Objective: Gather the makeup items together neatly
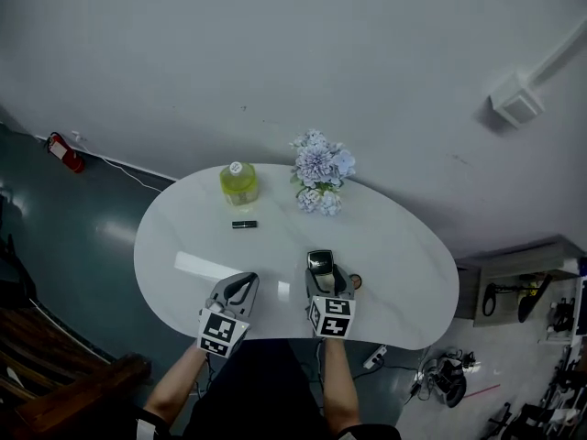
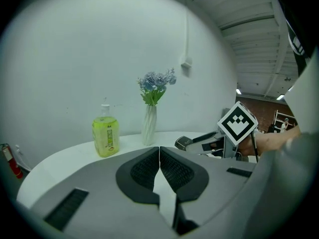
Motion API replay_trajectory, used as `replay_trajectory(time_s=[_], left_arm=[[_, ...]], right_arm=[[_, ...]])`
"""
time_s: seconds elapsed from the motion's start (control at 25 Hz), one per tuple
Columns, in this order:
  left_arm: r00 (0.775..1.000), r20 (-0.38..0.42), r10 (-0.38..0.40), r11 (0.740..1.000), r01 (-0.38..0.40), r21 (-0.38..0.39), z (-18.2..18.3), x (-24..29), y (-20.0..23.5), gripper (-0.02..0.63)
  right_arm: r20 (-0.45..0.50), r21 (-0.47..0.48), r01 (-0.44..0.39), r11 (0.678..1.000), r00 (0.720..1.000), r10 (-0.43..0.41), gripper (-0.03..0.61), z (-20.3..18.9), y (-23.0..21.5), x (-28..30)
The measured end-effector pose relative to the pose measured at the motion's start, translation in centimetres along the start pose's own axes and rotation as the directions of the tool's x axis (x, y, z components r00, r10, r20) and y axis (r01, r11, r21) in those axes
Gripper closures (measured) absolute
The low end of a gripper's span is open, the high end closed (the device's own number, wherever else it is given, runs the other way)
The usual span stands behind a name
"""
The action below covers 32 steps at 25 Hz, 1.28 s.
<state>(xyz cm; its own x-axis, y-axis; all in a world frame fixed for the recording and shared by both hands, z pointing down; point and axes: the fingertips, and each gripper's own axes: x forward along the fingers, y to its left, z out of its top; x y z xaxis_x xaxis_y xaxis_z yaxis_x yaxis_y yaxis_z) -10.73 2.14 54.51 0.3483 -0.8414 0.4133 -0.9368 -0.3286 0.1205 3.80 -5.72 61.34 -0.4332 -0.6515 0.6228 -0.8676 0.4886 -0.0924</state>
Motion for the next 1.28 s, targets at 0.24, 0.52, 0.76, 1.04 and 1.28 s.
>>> replay_trajectory(time_s=[0.24,0.52,0.76,1.04,1.28], left_arm=[[0.997,0.008,-0.073,0.997,0.073,0.032,0.7,0.6,-4.1,0.594],[0.988,0.0,-0.154,0.986,0.154,0.068,1.3,2.2,-8.4,0.594],[0.983,-0.011,-0.185,0.978,0.186,0.094,2.0,4.4,-11.8,0.594],[0.981,-0.029,-0.19,0.977,0.192,0.091,2.2,6.4,-15.2,0.594],[0.984,-0.05,-0.168,0.982,0.172,0.081,1.5,8.2,-16.4,0.594]], right_arm=[[0.036,0.049,0.08,0.996,0.996,-0.081,0.281,-0.8,-3.8,-4.3],[0.039,0.104,0.167,0.98,0.984,-0.172,0.281,-2.7,-8.4,-8.2],[0.034,0.138,0.203,0.969,0.977,-0.209,0.281,-4.3,-12.6,-10.3],[0.015,0.145,0.208,0.967,0.977,-0.212,0.281,-5.6,-16.5,-11.2],[-0.017,0.151,0.192,0.97,0.981,-0.192,0.281,-7.4,-18.9,-10.0]])
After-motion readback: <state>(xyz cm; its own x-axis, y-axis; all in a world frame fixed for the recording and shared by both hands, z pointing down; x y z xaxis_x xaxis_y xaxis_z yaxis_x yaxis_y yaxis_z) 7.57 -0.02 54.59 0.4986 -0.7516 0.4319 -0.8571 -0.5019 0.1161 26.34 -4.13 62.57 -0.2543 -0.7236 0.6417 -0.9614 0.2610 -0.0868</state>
